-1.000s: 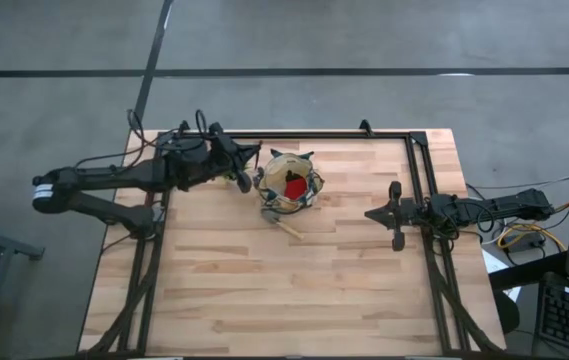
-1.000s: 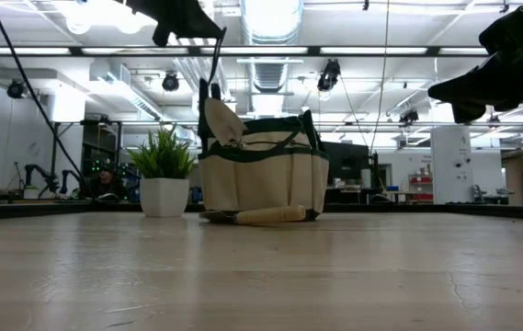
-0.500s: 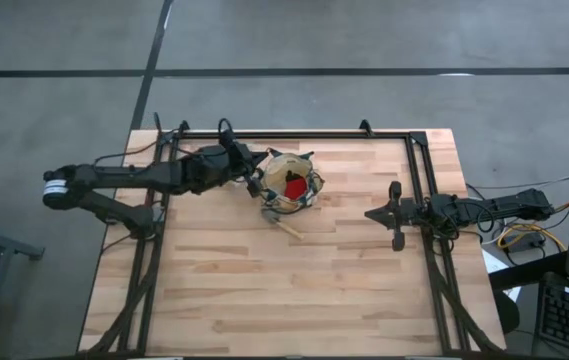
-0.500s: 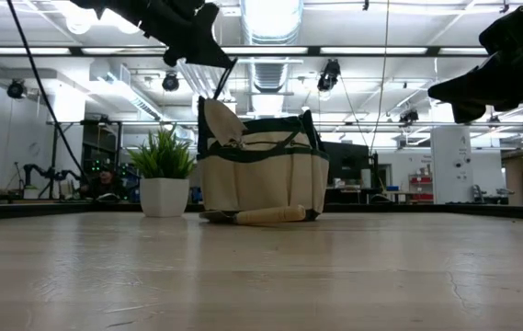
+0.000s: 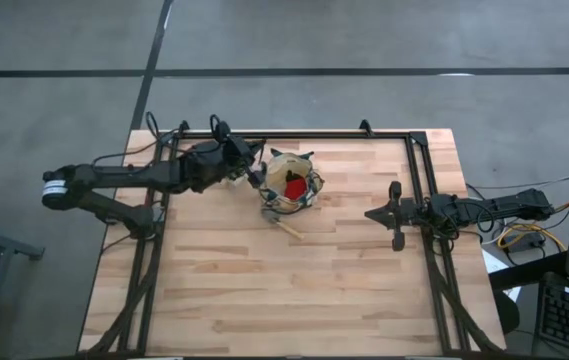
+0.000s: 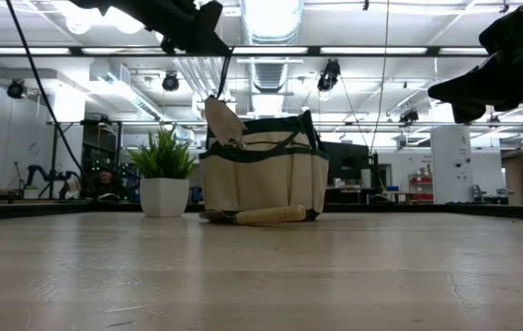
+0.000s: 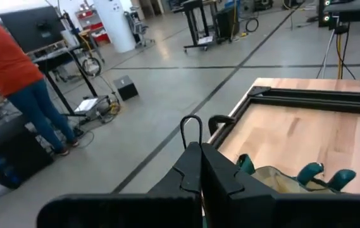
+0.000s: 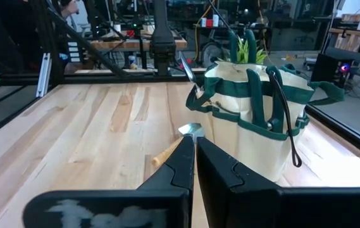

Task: Pick & Place Garden tools in Gardening bag
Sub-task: Put the green shear scissors into the white gardening bag, then put the brown trowel into the white gardening bag

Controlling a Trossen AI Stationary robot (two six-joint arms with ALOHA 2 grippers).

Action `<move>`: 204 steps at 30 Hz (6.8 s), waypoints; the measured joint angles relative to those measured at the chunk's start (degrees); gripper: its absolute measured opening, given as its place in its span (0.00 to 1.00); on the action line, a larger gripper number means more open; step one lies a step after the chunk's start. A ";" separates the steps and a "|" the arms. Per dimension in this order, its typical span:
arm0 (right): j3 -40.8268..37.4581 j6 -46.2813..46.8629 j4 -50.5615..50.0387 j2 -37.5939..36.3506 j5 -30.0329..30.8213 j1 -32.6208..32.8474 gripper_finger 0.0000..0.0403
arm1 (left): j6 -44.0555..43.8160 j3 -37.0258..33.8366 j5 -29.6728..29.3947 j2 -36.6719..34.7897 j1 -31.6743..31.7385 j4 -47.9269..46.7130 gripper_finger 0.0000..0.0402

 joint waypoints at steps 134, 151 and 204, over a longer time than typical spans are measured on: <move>0.00 0.00 -0.02 0.00 0.01 0.00 0.03 | 10.42 -9.31 6.33 20.71 -21.55 -4.73 0.01; 0.00 -0.44 0.00 0.00 0.01 0.00 0.03 | -11.90 -9.25 14.29 6.77 -23.16 -3.57 0.01; 26.30 -28.71 24.00 48.40 11.19 0.16 0.03 | -44.60 -8.37 28.63 2.25 -12.74 17.35 0.02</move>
